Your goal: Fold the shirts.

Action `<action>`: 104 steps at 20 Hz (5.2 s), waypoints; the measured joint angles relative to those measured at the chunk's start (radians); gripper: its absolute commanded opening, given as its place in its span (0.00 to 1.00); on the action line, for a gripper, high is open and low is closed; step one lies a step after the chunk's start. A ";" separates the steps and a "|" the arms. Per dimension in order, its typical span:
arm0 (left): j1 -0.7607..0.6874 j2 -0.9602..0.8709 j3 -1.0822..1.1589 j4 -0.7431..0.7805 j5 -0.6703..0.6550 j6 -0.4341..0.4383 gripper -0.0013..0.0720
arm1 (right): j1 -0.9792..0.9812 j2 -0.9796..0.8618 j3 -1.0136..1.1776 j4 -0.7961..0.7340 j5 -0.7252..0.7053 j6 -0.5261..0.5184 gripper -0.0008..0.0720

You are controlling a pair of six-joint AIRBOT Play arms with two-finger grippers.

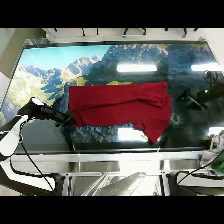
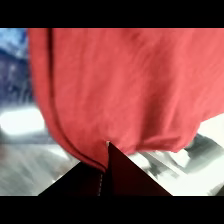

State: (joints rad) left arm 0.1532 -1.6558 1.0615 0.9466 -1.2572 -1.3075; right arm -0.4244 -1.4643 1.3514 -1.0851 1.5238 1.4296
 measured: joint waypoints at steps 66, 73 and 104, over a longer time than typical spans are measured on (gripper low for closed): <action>0.018 -0.107 0.548 0.313 -0.051 -0.151 0.04 | 0.442 -0.024 -0.166 -0.121 -0.554 0.085 0.04; 0.011 -0.178 0.650 0.330 -0.074 -0.151 0.96 | 0.407 -0.053 -0.139 -0.087 -0.499 0.080 0.98; -0.353 -0.115 0.786 0.309 -0.368 -0.189 0.04 | 0.206 -0.137 -0.261 0.362 -0.315 -0.372 0.04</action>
State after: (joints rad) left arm -0.1997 -1.7710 1.8477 1.2552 -1.6249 -1.4963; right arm -0.2180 -1.6016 1.0901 -0.7231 1.2091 1.0580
